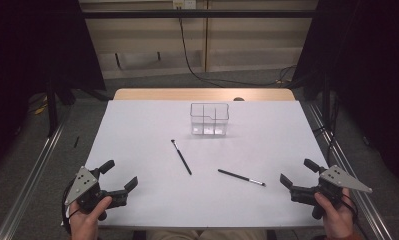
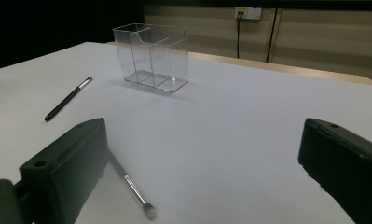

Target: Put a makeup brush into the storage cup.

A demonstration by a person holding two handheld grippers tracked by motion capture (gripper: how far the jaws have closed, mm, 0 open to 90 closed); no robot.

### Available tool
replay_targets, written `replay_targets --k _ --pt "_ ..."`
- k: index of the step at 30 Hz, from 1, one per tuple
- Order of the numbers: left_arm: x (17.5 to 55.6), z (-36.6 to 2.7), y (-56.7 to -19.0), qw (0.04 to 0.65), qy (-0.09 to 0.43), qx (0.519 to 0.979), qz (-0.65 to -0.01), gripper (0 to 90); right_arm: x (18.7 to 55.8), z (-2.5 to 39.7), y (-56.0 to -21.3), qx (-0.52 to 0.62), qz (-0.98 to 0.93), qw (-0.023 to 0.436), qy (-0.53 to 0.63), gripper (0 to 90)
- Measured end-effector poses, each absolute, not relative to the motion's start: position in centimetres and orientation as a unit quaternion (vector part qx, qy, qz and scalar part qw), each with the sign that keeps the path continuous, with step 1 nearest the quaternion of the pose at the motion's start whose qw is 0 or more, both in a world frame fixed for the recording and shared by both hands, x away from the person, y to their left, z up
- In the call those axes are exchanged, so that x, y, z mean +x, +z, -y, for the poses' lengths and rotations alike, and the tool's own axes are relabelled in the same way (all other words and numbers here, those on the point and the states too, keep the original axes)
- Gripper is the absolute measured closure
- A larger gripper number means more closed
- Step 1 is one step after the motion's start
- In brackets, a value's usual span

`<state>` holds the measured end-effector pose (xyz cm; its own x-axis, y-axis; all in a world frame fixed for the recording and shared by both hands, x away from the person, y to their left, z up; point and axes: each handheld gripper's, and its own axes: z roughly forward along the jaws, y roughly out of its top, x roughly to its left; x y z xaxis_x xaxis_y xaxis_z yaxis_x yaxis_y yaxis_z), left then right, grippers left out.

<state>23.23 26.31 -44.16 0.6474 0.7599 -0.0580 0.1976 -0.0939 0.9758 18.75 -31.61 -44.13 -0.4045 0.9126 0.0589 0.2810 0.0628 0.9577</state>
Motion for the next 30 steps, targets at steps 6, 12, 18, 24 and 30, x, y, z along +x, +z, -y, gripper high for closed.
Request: replay_targets --k 6,12,18,24,30 --pt "23.4 -26.3 -44.2 0.573 0.241 0.703 -0.346 3.4 18.8 31.6 -44.2 0.452 -0.66 0.306 0.517 1.0" --pt "23.4 -26.1 -44.3 0.571 0.237 0.707 -0.343 3.4 18.8 31.6 -44.2 0.453 -0.657 0.304 0.52 1.0" --pt "23.6 -25.6 -44.3 0.567 0.231 0.717 -0.334 3.4 18.7 31.6 -44.2 0.455 -0.655 0.303 0.521 1.0" --pt "23.9 -24.7 -44.2 0.571 0.224 0.718 -0.329 3.5 18.4 31.6 -44.2 0.45 -0.659 0.306 0.518 1.0" --pt "24.5 -23.5 -44.0 0.562 0.221 0.729 -0.322 3.5 18.2 31.6 -44.1 0.451 -0.658 0.306 0.519 1.0"
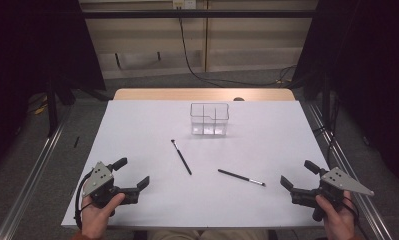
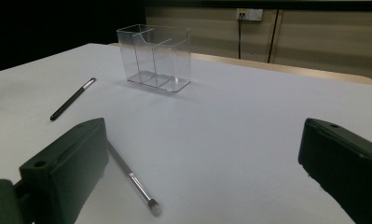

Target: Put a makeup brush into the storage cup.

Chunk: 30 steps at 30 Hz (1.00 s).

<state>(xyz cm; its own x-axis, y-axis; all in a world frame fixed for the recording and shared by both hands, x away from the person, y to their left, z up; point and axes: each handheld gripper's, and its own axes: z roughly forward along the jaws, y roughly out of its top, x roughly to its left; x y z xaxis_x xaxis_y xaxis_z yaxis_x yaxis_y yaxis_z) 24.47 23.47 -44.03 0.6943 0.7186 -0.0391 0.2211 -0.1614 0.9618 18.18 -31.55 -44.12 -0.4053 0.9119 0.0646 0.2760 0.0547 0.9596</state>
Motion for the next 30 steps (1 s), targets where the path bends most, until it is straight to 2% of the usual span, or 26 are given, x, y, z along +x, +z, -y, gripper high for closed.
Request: replay_targets --k 14,19,30 --pt "25.8 -21.7 -43.0 0.546 0.214 0.743 -0.324 3.5 18.3 31.1 -44.1 0.445 -0.663 0.302 0.521 1.0" --pt "26.4 -20.8 -42.4 0.563 0.173 0.747 -0.31 4.8 18.4 31.2 -44.1 0.443 -0.666 0.3 0.52 0.9" --pt "28.0 -19.2 -42.4 0.536 0.191 0.762 -0.309 5.1 18.4 31.0 -44.1 0.443 -0.666 0.297 0.522 0.9"
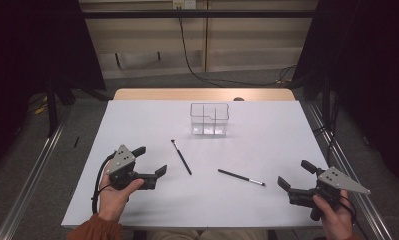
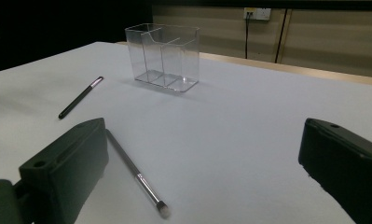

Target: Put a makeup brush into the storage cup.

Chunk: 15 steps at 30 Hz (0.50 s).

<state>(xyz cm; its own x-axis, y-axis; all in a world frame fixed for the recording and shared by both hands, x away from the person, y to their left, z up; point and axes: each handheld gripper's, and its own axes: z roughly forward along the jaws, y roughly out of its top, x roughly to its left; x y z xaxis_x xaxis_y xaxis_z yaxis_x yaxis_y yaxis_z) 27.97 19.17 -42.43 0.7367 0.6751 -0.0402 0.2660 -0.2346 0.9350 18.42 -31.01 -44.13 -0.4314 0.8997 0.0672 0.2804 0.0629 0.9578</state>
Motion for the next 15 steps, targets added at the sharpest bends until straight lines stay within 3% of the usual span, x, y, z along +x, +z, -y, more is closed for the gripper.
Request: replay_targets --k 15 --pt "30.4 -17.5 -42.2 0.505 0.196 0.779 -0.317 6.3 18.6 31.0 -44.2 0.442 -0.669 0.294 0.52 0.9"
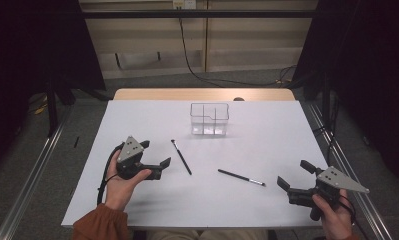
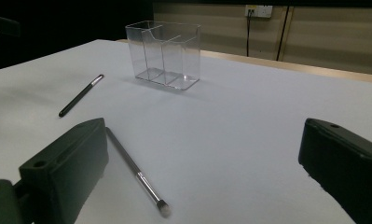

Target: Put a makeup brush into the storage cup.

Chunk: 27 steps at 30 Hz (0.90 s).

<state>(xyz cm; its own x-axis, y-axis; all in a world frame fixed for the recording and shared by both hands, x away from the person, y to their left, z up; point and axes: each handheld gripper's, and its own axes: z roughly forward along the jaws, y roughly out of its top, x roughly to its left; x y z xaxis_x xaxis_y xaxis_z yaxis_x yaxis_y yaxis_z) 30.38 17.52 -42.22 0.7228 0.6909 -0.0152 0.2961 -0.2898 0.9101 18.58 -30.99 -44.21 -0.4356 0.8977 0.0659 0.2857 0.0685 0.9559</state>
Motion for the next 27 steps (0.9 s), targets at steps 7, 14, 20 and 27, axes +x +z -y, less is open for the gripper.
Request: replay_targets --k 7,14,20,27 --pt "31.6 -16.2 -42.2 0.484 0.197 0.791 -0.317 5.5 18.6 30.9 -44.2 0.443 -0.67 0.293 0.519 0.8" --pt "32.9 -15.4 -42.3 0.483 0.188 0.792 -0.323 4.7 18.6 30.9 -44.2 0.443 -0.671 0.292 0.518 0.9" --pt "34.1 -14.7 -42.2 0.476 0.186 0.795 -0.326 4.6 18.6 30.9 -44.3 0.442 -0.673 0.293 0.516 0.9" --pt "35.2 -14.3 -42.9 0.462 0.162 0.802 -0.343 4.5 18.7 30.9 -44.3 0.44 -0.674 0.293 0.516 0.9"
